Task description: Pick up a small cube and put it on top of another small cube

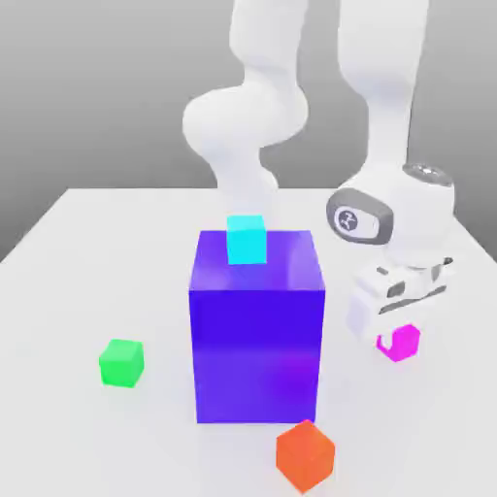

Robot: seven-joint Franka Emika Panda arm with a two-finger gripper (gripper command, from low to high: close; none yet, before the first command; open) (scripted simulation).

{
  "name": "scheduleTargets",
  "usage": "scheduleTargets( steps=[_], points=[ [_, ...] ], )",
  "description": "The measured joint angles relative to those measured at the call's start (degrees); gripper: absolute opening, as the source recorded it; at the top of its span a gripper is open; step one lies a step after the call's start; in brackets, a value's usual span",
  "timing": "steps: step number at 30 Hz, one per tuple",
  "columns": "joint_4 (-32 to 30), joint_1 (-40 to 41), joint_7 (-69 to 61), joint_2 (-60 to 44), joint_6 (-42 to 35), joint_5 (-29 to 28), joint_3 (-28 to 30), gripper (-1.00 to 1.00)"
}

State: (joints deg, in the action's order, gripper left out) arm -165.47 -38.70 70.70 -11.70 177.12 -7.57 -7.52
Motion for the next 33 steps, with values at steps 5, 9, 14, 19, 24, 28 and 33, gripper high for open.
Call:
scheduleTargets(
  steps=[5, 9, 14, 19, 24, 28, 33],
  points=[
    [-1.9, 3.9, -7.1, 10.1, -8.1, 10.0, -6.7, -1.00],
    [-0.2, 5.6, -7.8, 12.7, -13.5, 13.1, -3.7, -1.00],
    [9.4, 11.4, -4.7, 10.5, -23.0, 17.9, -1.8, -1.00],
    [19.8, 18.3, -1.2, 8.6, -33.1, 22.6, 1.3, -1.00],
    [26.5, 25.1, 1.1, 7.9, -40.1, 25.4, 4.5, -1.00],
    [26.9, 30.7, 1.5, 9.1, -41.6, 24.5, 7.2, -1.00],
    [27.1, 37.9, 2.0, 10.7, -43.0, 22.9, 10.3, -1.00]
  ],
)
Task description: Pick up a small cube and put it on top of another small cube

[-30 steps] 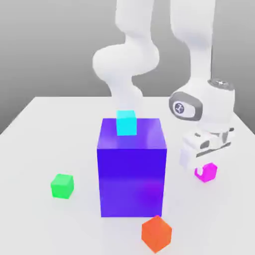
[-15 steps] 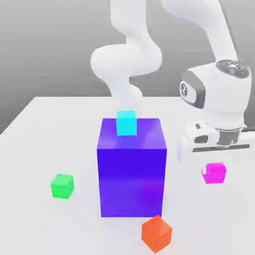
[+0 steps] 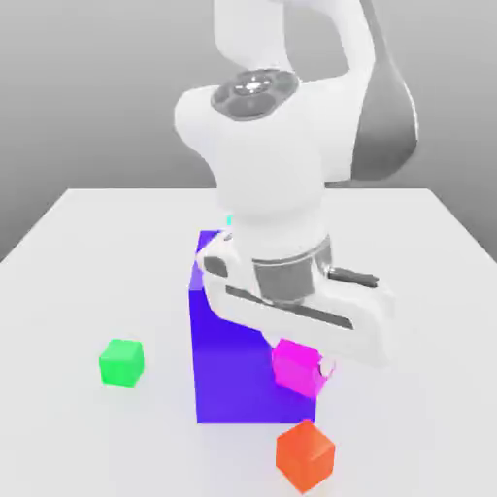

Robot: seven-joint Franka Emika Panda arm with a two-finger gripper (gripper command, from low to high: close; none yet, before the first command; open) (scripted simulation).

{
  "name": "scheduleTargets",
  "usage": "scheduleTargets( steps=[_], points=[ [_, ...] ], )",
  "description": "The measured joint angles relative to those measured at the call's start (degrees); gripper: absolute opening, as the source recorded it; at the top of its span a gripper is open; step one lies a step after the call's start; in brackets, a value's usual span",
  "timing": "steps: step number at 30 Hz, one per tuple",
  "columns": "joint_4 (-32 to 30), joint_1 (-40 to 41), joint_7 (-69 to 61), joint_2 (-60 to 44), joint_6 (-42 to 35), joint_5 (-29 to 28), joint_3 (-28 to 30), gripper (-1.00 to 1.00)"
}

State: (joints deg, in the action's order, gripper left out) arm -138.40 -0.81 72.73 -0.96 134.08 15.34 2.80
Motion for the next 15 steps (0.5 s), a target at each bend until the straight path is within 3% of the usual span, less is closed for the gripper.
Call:
scheduleTargets(
  steps=[15],
  points=[
    [-23.4, 17.4, -3.6, 11.4, 16.5, -17.0, 9.1, -1.00]
  ],
)
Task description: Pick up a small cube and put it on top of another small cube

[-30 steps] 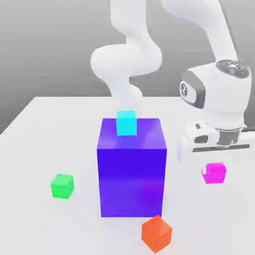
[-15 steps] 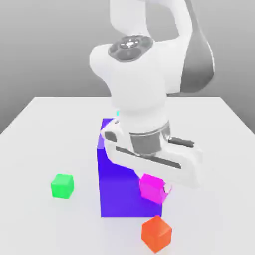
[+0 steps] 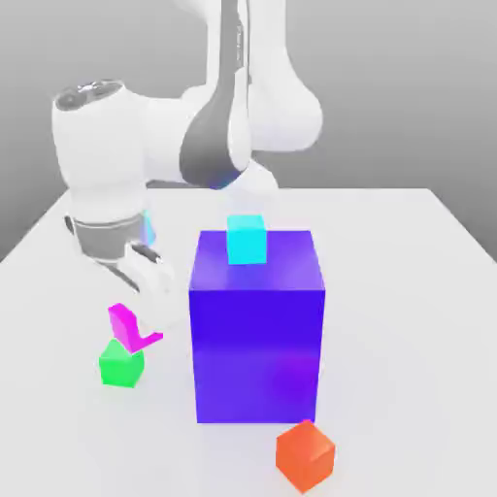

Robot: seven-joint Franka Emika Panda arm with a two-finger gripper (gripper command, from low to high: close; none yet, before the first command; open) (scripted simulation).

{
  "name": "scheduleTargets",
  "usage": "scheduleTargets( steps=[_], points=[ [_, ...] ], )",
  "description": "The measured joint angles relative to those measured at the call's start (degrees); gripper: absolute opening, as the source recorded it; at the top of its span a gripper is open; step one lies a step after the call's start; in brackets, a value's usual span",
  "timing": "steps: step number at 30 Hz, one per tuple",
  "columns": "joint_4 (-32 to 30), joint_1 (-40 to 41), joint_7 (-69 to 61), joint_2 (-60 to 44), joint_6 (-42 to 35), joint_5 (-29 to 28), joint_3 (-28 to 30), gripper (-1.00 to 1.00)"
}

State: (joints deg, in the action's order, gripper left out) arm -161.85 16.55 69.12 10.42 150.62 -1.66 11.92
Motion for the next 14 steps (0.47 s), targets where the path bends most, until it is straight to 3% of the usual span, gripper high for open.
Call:
scheduleTargets(
  steps=[5, 11, 12, 14],
  points=[
    [-4.5, 5.1, 0.0, 0.2, 5.3, -4.4, 2.3, -1.00],
    [-4.1, 3.5, -5.6, -11.8, 16.7, 3.6, 2.0, -1.00],
    [-4.1, 3.6, -6.4, -12.9, 17.7, 4.8, 1.6, 1.00],
    [-4.1, 3.6, -6.4, -12.9, 17.7, 4.8, 1.6, 1.00]
  ],
)
